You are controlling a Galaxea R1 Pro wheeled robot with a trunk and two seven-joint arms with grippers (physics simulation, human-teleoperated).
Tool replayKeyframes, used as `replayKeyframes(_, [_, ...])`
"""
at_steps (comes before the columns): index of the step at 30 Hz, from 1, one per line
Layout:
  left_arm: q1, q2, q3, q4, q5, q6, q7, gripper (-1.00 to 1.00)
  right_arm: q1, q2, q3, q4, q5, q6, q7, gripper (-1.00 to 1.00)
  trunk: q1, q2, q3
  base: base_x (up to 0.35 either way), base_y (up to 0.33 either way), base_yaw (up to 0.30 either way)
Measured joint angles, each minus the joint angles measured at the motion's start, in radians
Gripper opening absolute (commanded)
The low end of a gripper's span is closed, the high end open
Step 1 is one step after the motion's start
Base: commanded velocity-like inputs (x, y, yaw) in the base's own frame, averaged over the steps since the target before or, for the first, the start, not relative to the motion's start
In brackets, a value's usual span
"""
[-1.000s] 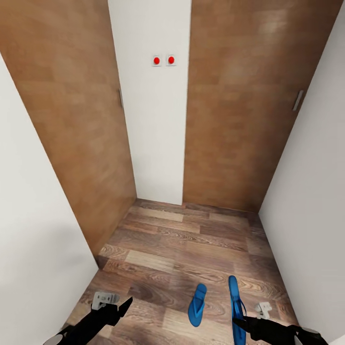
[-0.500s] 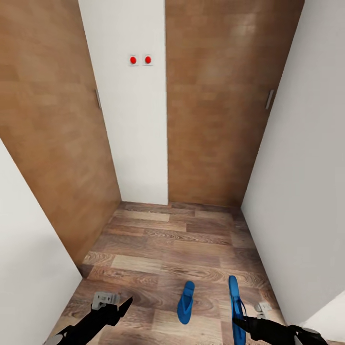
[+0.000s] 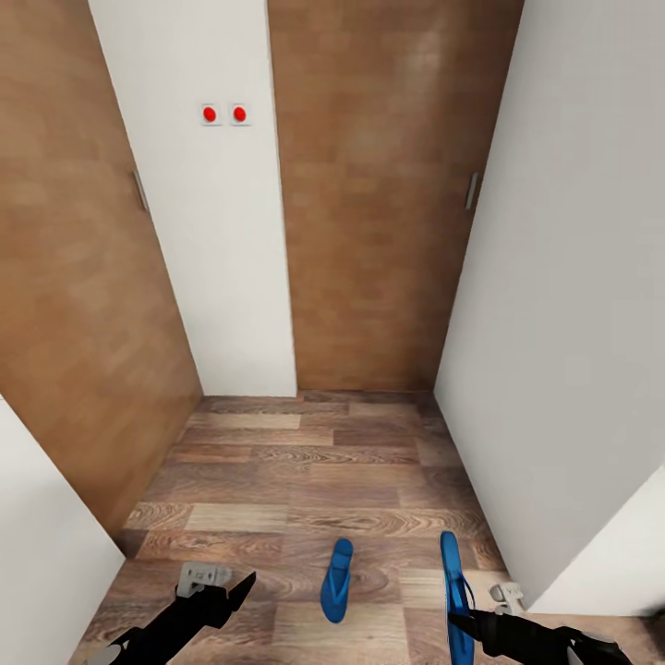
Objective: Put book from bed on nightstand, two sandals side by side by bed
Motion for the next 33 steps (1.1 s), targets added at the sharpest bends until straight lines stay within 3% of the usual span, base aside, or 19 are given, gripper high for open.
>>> replayKeyframes(14, [0.0,0.0,0.001,0.0,0.0,-0.001,0.012,1.0,0.0,0.0,0.0,0.0,0.0,0.0,-0.001,-1.0,0.0,0.0,0.0,0.0,0.0,-0.132])
replayKeyframes(18, [0.0,0.0,0.003,-0.001,-0.011,0.001,0.115,1.0,0.0,0.0,0.0,0.0,0.0,0.0,-0.001,-1.0,0.0,0.0,0.0,0.0,0.0,-0.02])
replayKeyframes(21, [-0.001,-0.003,0.003,-0.009,-0.038,0.007,0.247,1.0,0.0,0.0,0.0,0.0,0.0,0.0,0.0,-1.0,0.0,0.0,0.0,0.0,0.0,-0.005])
replayKeyframes(23, [-0.004,-0.008,0.004,-0.016,-0.053,0.013,0.286,1.0,0.0,0.0,0.0,0.0,0.0,0.0,-0.001,-1.0,0.0,0.0,0.0,0.0,0.0,-0.002])
replayKeyframes(25, [-0.013,-0.017,0.004,-0.042,-0.077,0.041,0.31,1.0,0.0,0.0,0.0,0.0,0.0,0.0,-0.001,-1.0,0.0,0.0,0.0,0.0,0.0,0.0])
replayKeyframes(29, [-0.057,-0.027,0.005,-0.1,-0.133,0.187,0.318,1.0,0.0,0.0,0.0,0.0,0.0,0.0,-0.002,-1.0,0.0,0.0,0.0,0.0,0.0,0.0])
replayKeyframes(33, [-0.067,-0.03,0.005,-0.071,-0.147,0.201,0.317,1.0,0.0,0.0,0.0,0.0,0.0,0.0,-0.003,-1.0,0.0,0.0,0.0,0.0,0.0,0.0])
